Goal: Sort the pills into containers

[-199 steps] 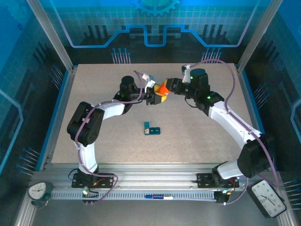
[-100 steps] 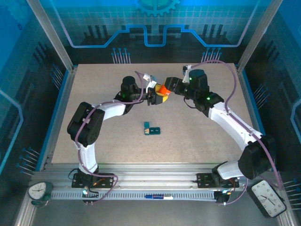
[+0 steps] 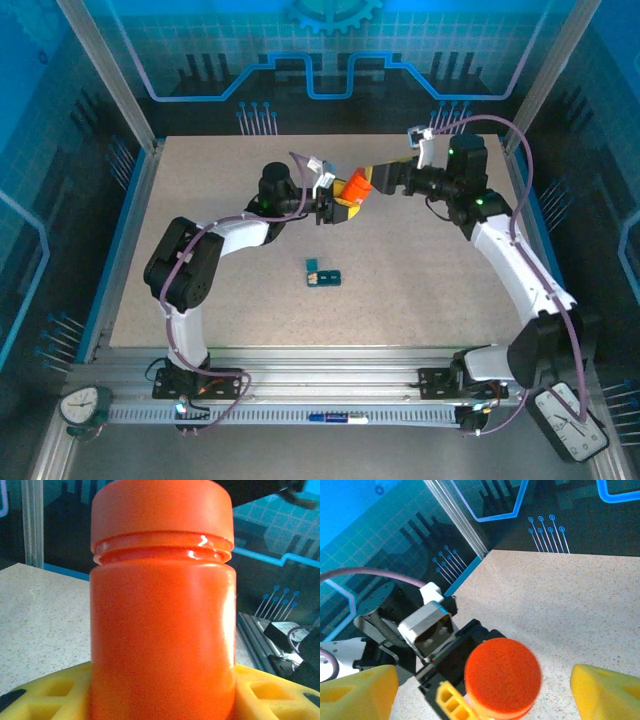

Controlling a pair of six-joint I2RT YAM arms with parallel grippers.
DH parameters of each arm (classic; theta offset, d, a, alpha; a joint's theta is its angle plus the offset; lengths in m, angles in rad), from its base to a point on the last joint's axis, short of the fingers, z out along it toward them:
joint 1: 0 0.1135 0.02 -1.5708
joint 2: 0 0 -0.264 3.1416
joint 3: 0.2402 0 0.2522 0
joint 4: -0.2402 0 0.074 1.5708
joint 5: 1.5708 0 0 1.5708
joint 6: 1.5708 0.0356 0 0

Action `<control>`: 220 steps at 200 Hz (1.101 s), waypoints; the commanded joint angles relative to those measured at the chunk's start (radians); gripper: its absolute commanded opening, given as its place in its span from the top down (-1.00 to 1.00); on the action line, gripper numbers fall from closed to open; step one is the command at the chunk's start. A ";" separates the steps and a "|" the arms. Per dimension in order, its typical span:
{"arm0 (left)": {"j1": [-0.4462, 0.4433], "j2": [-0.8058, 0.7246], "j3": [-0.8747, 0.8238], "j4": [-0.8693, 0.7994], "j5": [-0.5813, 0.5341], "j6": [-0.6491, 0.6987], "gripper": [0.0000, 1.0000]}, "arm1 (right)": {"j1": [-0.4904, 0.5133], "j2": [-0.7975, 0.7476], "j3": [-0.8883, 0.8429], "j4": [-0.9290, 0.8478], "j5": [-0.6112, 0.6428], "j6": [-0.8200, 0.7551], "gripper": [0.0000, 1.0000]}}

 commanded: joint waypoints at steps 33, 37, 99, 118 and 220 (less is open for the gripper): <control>0.012 -0.020 0.051 0.074 0.093 -0.068 1.00 | -0.024 0.137 0.105 -0.030 -0.268 -0.090 -0.70; 0.012 -0.021 0.052 0.073 0.094 -0.068 1.00 | -0.021 0.140 0.109 -0.034 -0.270 -0.095 -0.69; 0.013 -0.015 0.054 0.076 0.101 -0.075 1.00 | 0.005 0.159 0.115 -0.055 -0.259 -0.108 -0.49; 0.013 -0.015 0.054 0.077 0.103 -0.078 1.00 | 0.009 0.163 0.116 -0.059 -0.254 -0.106 -0.35; 0.014 -0.016 0.056 0.080 0.097 -0.078 1.00 | 0.070 0.147 0.083 -0.124 -0.153 -0.105 0.34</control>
